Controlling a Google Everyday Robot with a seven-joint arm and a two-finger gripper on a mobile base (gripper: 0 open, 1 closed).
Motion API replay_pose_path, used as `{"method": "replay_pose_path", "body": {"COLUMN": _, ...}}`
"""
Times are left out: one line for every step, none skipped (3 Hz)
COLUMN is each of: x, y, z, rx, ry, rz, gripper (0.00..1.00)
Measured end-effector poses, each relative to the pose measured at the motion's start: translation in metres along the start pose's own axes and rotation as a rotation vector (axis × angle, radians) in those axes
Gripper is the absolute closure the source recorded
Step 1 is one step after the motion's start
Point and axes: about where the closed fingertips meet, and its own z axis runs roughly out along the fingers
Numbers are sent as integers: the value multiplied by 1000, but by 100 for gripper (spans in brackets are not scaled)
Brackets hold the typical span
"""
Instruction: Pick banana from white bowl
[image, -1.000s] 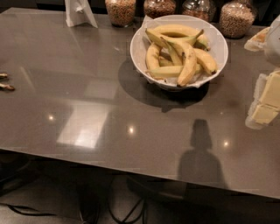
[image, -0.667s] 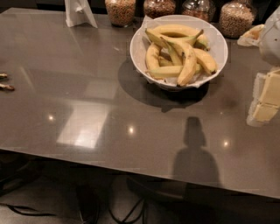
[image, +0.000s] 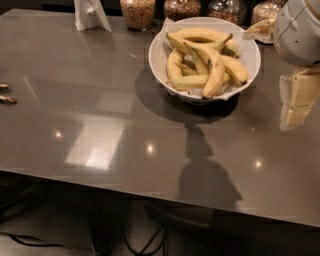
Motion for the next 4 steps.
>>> {"method": "replay_pose_path", "body": {"x": 0, "y": 0, "z": 0, "rx": 0, "ry": 0, "rz": 0, "gripper": 0}}
{"method": "replay_pose_path", "body": {"x": 0, "y": -5, "z": -5, "rx": 77, "ry": 9, "rz": -77, "gripper": 0}}
{"method": "replay_pose_path", "body": {"x": -8, "y": -30, "z": -2, "rx": 198, "ry": 52, "rz": -277, "gripper": 0}}
{"method": "replay_pose_path", "body": {"x": -28, "y": -59, "z": 2, "rx": 263, "ry": 63, "rz": -497, "gripper": 0}}
